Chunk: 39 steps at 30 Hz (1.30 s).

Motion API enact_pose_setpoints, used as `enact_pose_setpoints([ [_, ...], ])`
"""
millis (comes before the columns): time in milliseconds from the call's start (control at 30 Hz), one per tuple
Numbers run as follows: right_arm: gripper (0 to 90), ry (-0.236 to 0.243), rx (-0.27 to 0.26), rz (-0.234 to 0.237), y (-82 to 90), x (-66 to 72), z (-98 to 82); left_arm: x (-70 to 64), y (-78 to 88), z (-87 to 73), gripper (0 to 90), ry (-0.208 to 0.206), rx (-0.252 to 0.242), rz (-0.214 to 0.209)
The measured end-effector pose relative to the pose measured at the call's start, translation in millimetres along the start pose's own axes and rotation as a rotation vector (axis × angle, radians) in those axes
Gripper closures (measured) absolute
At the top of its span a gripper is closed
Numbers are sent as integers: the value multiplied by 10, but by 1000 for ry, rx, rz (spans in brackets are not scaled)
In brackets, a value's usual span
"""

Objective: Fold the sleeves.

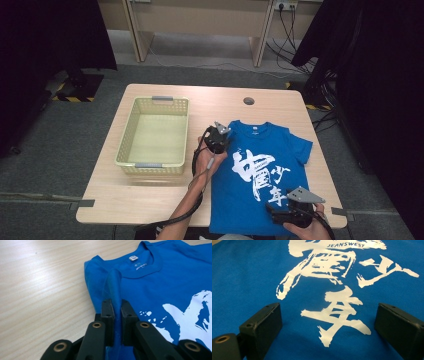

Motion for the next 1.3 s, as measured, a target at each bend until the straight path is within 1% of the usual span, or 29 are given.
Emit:
enact_pose_setpoints([
  [67, 79, 0, 0, 0, 0, 0, -1, -12, 12, 15, 821, -26, 2, 5],
  [200, 79, -1, 0, 0, 0, 0, 0, -19, 20, 29, 802, -57, 4, 25],
  [233, 79, -1, 0, 0, 0, 0, 0, -18, 17, 30, 797, -70, 6, 42],
  [333, 79, 1, 0, 0, 0, 0, 0, -9, 11, 25, 791, -86, 5, 65],
  [367, 79, 0, 0, 0, 0, 0, 0, -3, 17, 27, 789, -117, 4, 97],
  [533, 79, 0, 0, -1, 0, 0, 1, -33, 37, 59, 782, -146, -1, 115],
  [600, 79, 0, 0, -1, 0, 0, 1, -46, 46, 80, 778, -148, -2, 110],
  [667, 79, 0, 0, 0, 0, -1, 1, -59, 54, 99, 773, -133, -2, 88],
  [700, 79, 0, 0, 0, 0, -1, 1, -58, 61, 110, 769, -133, 3, 80],
  [833, 79, 1, 0, -1, -1, -1, 1, -29, 75, 144, 744, -119, 3, 78],
  [867, 79, 1, 0, -1, -1, -1, 1, -21, 79, 148, 739, -112, 1, 72],
  [933, 79, 0, 0, 0, 0, -1, 1, -7, 89, 150, 723, -89, 2, 46],
  [1000, 79, 1, 0, -1, -1, -1, 1, -6, 98, 150, 695, -89, 4, 48],
  [1033, 79, 1, 0, -1, -1, 0, 1, -9, 100, 148, 689, -90, 6, 43],
  [1100, 79, 1, 0, -2, -1, 0, 1, -29, 101, 140, 669, -96, 23, 25],
  [1200, 79, 0, 1, -1, -1, 0, 2, -62, 96, 138, 659, -87, 23, -7],
  [1233, 79, 1, 1, -2, -1, 0, 1, -75, 88, 136, 654, -76, 22, -24],
  [1300, 79, 1, 0, -1, -1, 0, 1, -94, 78, 134, 643, -41, 28, -75],
])
Point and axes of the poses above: each handheld gripper's, and its own axes: y roughly backward along the jaws, z roughly out of its top, x roughly to its left, the point moved 2 cm from there along -y, roughly forward along the jaws, and after that the axes turned 10 degrees about z, right-handed, at the moved point
